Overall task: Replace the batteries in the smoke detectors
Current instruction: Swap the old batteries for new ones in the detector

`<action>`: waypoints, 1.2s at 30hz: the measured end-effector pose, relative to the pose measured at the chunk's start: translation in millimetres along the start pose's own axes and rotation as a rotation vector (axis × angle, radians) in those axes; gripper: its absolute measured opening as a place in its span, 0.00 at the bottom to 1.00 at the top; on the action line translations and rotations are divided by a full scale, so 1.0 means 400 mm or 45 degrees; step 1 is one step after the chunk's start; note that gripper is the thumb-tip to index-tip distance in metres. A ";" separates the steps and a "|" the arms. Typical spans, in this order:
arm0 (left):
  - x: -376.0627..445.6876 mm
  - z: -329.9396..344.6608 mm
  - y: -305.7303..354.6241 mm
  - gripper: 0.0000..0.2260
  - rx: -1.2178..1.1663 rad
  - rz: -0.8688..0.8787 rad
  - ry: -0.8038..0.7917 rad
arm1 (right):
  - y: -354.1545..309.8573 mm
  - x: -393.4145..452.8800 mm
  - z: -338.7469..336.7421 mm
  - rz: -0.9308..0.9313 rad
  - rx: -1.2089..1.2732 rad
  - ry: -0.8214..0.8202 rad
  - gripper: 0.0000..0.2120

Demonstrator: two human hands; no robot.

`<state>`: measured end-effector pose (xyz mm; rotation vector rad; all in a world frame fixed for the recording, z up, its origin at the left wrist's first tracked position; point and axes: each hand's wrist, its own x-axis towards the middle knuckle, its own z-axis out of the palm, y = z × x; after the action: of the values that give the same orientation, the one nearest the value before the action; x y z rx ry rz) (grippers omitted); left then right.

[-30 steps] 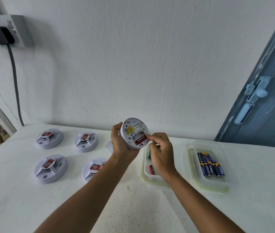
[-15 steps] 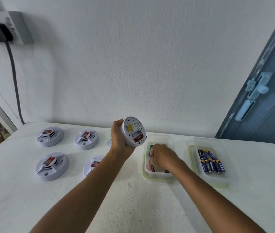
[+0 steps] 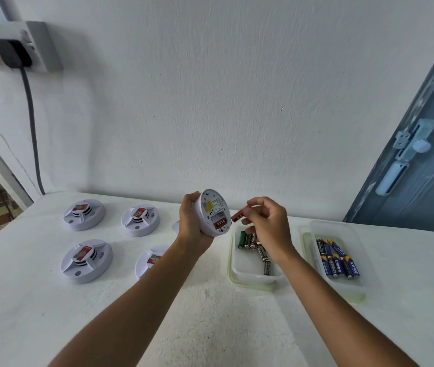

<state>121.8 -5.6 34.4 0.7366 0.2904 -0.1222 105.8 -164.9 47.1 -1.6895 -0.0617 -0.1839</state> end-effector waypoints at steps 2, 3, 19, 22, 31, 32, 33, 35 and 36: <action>-0.009 0.008 -0.001 0.18 0.018 -0.013 -0.018 | -0.027 -0.011 0.013 0.038 0.139 -0.032 0.03; -0.014 0.013 -0.002 0.18 0.029 -0.026 -0.042 | -0.035 -0.015 0.020 0.088 0.185 -0.041 0.03; -0.027 0.041 -0.029 0.16 -0.006 -0.030 0.038 | -0.042 -0.052 0.092 -0.047 -0.236 0.051 0.13; -0.026 0.039 -0.026 0.16 -0.088 -0.040 0.081 | -0.061 -0.060 0.083 -0.010 -0.276 -0.067 0.13; -0.028 0.045 -0.020 0.19 -0.113 -0.052 0.030 | -0.048 -0.058 0.067 0.211 0.044 -0.102 0.13; -0.029 0.048 -0.020 0.19 -0.109 -0.048 0.012 | -0.045 -0.055 0.069 0.307 0.126 -0.056 0.18; -0.029 0.048 -0.018 0.18 -0.103 -0.041 0.000 | -0.042 -0.053 0.071 0.396 0.183 -0.023 0.24; -0.027 0.051 -0.013 0.18 -0.104 -0.038 -0.038 | -0.034 -0.050 0.077 0.514 0.256 -0.010 0.33; -0.028 0.052 -0.010 0.18 -0.107 -0.038 -0.063 | -0.031 -0.049 0.081 0.561 0.310 -0.024 0.34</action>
<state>114.8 -22.6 50.0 0.6455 0.2582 -0.1556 87.5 -130.0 52.3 -1.4232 0.2641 0.1649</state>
